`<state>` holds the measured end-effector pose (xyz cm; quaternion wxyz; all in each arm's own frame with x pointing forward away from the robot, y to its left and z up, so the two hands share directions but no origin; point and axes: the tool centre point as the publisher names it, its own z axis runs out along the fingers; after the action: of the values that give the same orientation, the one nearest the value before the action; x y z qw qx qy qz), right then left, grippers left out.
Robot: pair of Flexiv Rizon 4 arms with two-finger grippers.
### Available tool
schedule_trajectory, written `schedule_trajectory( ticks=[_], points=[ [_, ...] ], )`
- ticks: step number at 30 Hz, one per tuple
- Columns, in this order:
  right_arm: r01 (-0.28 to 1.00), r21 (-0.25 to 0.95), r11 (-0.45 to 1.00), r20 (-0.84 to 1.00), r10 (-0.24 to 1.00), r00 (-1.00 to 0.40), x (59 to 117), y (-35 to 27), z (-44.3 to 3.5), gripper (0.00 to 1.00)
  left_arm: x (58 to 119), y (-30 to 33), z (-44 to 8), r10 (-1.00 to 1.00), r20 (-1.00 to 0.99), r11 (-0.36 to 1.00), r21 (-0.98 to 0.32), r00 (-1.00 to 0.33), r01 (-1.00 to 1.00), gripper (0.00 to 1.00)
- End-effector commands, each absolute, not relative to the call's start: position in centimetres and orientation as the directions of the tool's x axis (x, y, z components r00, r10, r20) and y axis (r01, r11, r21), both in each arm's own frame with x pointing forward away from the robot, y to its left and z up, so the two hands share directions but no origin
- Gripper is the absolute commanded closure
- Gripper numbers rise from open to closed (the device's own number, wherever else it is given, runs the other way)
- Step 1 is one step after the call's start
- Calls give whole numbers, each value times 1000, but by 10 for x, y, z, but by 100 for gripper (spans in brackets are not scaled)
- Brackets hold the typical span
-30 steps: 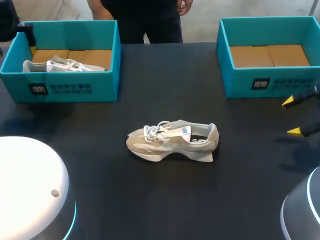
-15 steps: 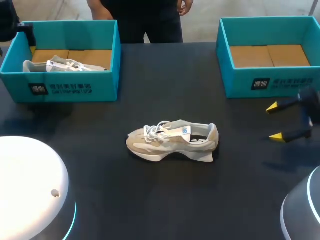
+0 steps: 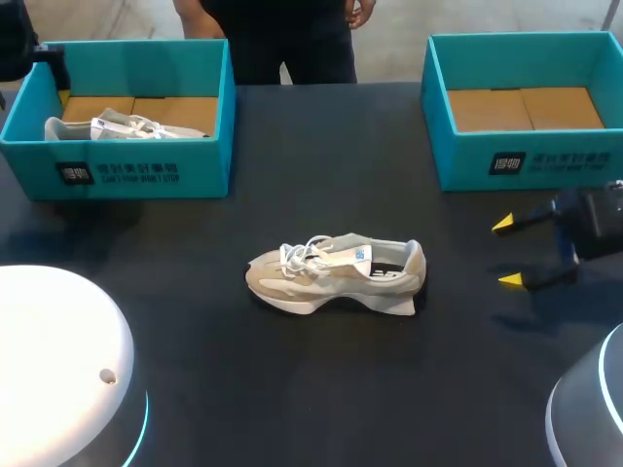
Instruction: Take the shoe out of the shoebox, open the shoe tongue, remove and reinsert the insole, then place the shoe into the shoebox
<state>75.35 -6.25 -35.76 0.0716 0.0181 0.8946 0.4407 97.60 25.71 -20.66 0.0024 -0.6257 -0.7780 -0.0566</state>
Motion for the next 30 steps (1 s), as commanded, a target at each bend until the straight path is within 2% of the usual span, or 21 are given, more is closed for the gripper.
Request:
schedule_trajectory(
  ticks=[1,30],
  points=[
    [-34,805,592,-114,99,-989,757,-56,-370,0,975,257,-207,973,76,210,87,-216,974,0],
    [-39,828,560,-122,112,-986,756,-47,-381,0,975,257,-207,973,76,210,87,-216,974,0]
  ],
)
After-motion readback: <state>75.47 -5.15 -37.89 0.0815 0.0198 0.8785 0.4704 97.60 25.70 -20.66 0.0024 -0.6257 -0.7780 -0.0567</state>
